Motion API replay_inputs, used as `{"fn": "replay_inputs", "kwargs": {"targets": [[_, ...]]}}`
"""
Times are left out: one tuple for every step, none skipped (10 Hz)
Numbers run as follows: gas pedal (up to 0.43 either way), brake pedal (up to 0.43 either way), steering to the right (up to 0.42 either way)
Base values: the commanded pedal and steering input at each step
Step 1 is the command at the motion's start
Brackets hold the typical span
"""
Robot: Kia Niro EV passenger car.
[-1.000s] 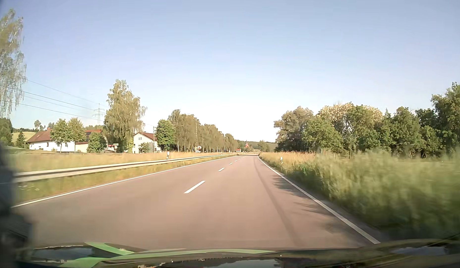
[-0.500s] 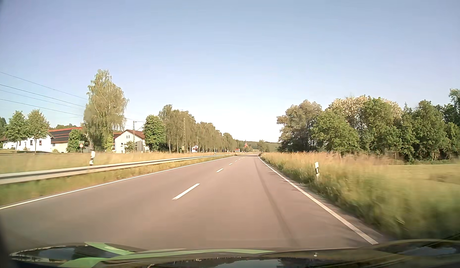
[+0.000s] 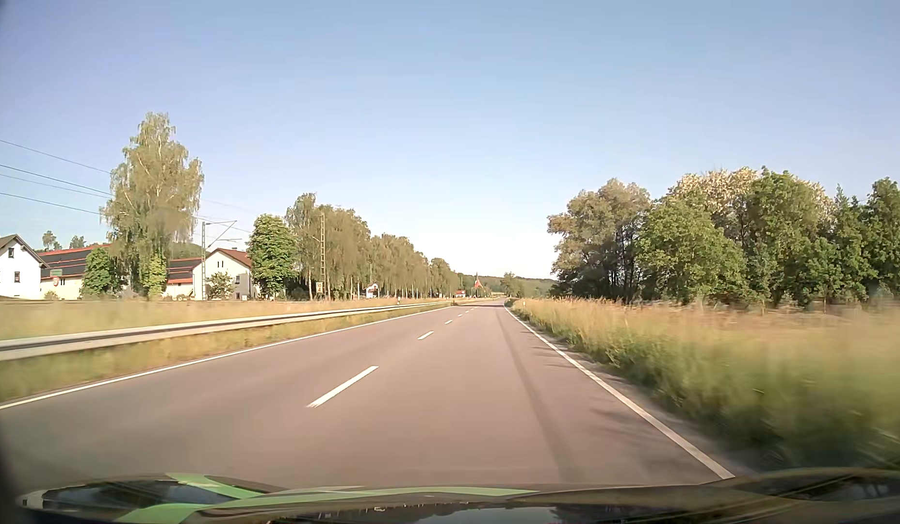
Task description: Follow the waypoints while adhering to traffic rules and regulations
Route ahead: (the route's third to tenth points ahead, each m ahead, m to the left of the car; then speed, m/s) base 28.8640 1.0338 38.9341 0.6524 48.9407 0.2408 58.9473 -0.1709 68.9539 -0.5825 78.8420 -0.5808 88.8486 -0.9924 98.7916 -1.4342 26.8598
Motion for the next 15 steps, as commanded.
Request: {"fn": "replay_inputs", "kwargs": {"targets": [[0.220, 0.000, 0.000], [0.220, 0.000, 0.000], [0.220, 0.000, 0.000], [0.220, 0.000, 0.000], [0.220, 0.000, 0.000], [0.220, 0.000, 0.000], [0.220, 0.000, 0.000], [0.209, 0.000, 0.000], [0.209, 0.000, 0.000], [0.209, 0.000, 0.001], [0.209, 0.000, 0.000], [0.209, 0.000, 0.000], [0.209, 0.000, 0.001], [0.209, 0.000, 0.000], [0.209, 0.000, 0.000]]}}
